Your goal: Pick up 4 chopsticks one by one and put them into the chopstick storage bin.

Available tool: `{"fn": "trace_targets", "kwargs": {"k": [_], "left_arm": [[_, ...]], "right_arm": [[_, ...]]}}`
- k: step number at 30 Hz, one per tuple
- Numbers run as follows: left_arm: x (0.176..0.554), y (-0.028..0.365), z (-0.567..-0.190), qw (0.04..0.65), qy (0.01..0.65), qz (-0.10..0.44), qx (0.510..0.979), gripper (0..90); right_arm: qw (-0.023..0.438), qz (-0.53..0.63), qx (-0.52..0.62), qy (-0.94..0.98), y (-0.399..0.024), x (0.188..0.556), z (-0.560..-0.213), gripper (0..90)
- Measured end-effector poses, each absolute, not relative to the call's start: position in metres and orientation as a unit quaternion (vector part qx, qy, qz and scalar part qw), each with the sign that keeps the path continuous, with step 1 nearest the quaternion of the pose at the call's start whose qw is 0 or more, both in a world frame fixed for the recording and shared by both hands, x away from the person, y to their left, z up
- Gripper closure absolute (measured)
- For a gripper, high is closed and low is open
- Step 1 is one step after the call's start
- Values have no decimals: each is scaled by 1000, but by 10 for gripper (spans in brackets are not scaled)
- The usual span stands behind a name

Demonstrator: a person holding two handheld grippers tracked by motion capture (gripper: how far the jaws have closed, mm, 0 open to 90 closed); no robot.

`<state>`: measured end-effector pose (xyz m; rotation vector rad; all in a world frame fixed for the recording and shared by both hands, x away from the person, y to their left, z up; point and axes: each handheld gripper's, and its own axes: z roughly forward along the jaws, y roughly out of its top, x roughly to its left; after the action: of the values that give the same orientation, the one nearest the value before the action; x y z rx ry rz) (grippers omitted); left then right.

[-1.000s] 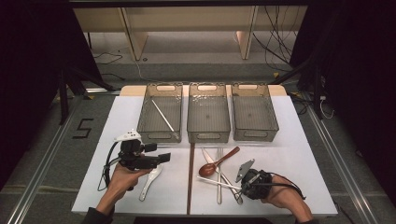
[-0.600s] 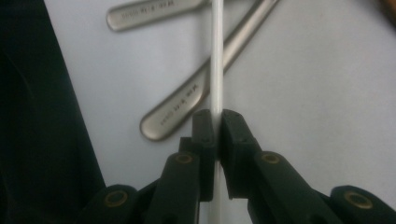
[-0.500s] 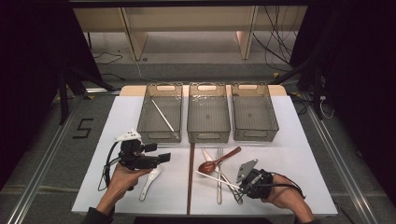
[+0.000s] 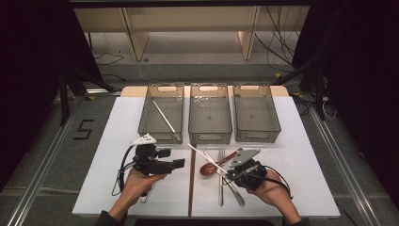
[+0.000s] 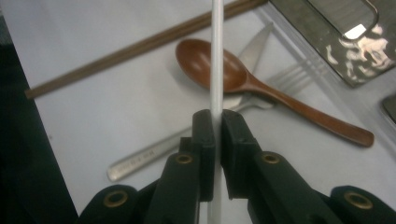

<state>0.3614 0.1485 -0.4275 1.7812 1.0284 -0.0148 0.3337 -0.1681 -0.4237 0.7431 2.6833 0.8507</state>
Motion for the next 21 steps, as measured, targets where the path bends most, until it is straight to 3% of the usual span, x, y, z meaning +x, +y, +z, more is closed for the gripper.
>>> {"fn": "trace_targets", "kwargs": {"k": [14,21], "left_arm": [[367,120,-433,538,446,-74,711,210],[370,112,-435,547,452,-90,699,304]], "right_arm": [[118,330,256,901,-148,333,-420,851],[122,346,254,895,-144,332,-417,851]]}}
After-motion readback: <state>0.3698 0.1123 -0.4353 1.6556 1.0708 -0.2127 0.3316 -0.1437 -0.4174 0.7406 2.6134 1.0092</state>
